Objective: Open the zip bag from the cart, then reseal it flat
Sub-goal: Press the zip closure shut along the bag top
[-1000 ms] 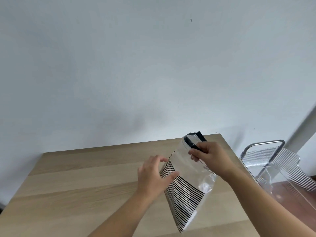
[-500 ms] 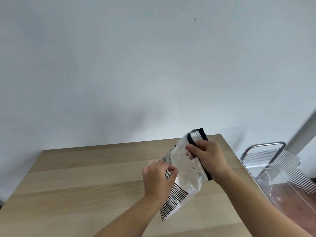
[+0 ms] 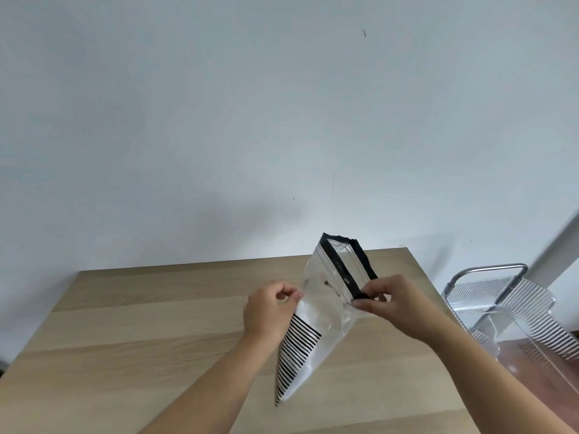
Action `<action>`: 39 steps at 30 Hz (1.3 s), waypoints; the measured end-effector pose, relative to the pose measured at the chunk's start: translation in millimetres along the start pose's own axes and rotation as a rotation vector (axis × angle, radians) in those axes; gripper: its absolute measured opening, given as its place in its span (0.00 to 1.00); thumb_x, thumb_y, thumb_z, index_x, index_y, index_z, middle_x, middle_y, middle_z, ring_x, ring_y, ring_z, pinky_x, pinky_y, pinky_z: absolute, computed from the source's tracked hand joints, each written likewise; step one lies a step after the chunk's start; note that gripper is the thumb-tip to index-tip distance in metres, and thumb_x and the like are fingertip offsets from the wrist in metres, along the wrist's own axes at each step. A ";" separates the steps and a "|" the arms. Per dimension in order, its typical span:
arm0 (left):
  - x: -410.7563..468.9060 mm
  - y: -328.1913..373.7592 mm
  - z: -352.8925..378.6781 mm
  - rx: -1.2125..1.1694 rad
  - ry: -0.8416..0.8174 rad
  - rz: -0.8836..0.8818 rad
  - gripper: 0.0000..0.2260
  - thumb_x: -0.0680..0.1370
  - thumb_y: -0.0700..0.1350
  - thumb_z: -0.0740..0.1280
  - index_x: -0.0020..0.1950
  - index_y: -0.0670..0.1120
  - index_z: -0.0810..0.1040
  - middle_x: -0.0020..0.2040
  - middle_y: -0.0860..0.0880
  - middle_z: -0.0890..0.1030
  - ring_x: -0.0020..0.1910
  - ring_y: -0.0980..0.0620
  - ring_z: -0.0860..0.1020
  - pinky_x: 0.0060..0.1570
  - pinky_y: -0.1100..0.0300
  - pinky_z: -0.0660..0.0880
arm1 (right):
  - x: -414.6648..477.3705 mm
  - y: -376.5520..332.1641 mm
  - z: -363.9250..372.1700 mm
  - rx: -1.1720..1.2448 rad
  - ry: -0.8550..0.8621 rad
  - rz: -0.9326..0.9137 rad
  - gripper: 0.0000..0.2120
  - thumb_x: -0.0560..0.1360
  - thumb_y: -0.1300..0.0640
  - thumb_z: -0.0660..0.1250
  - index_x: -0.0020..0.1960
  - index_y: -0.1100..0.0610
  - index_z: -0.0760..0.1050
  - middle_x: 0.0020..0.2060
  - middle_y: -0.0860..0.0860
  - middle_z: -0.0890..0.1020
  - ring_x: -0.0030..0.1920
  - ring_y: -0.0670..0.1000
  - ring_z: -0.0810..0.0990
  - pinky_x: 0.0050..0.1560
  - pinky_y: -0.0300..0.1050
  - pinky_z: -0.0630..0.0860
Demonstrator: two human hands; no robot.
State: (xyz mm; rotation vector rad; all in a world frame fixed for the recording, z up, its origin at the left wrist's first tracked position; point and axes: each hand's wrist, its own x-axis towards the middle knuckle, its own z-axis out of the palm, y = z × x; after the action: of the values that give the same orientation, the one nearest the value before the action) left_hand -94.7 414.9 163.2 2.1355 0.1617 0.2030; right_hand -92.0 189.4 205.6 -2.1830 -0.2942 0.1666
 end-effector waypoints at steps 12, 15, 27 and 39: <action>-21.5 -1.2 4.5 0.269 0.074 0.488 0.13 0.69 0.61 0.68 0.44 0.52 0.76 0.41 0.57 0.79 0.41 0.56 0.76 0.44 0.56 0.69 | 12.0 -32.2 7.5 0.167 0.187 -0.142 0.05 0.71 0.55 0.72 0.36 0.52 0.81 0.33 0.52 0.83 0.34 0.44 0.78 0.37 0.35 0.71; -20.5 -5.2 3.3 0.209 0.071 0.440 0.07 0.70 0.52 0.71 0.39 0.52 0.75 0.37 0.57 0.79 0.38 0.56 0.75 0.43 0.56 0.69 | 9.2 -36.4 7.9 0.135 0.178 -0.150 0.06 0.71 0.56 0.72 0.35 0.53 0.81 0.33 0.51 0.83 0.36 0.47 0.80 0.40 0.39 0.74; -19.0 17.2 -1.6 -0.100 -0.069 0.308 0.06 0.70 0.51 0.70 0.42 0.54 0.74 0.39 0.59 0.78 0.41 0.60 0.76 0.37 0.71 0.68 | 8.7 -60.7 -4.8 0.017 0.201 -0.217 0.10 0.71 0.51 0.71 0.31 0.49 0.79 0.31 0.44 0.82 0.34 0.41 0.78 0.35 0.28 0.69; -3.1 0.4 -9.6 -0.364 0.002 0.096 0.08 0.75 0.38 0.67 0.37 0.45 0.73 0.34 0.54 0.84 0.37 0.58 0.81 0.41 0.66 0.76 | -6.3 -20.5 -28.6 -0.382 -0.100 0.010 0.03 0.71 0.51 0.71 0.41 0.49 0.81 0.39 0.45 0.85 0.45 0.43 0.81 0.52 0.46 0.77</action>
State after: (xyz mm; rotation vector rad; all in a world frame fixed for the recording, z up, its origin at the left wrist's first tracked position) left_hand -99.8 422.0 168.4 1.7819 0.0204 0.2687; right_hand -94.7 177.1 239.0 -2.5587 -0.3979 0.2421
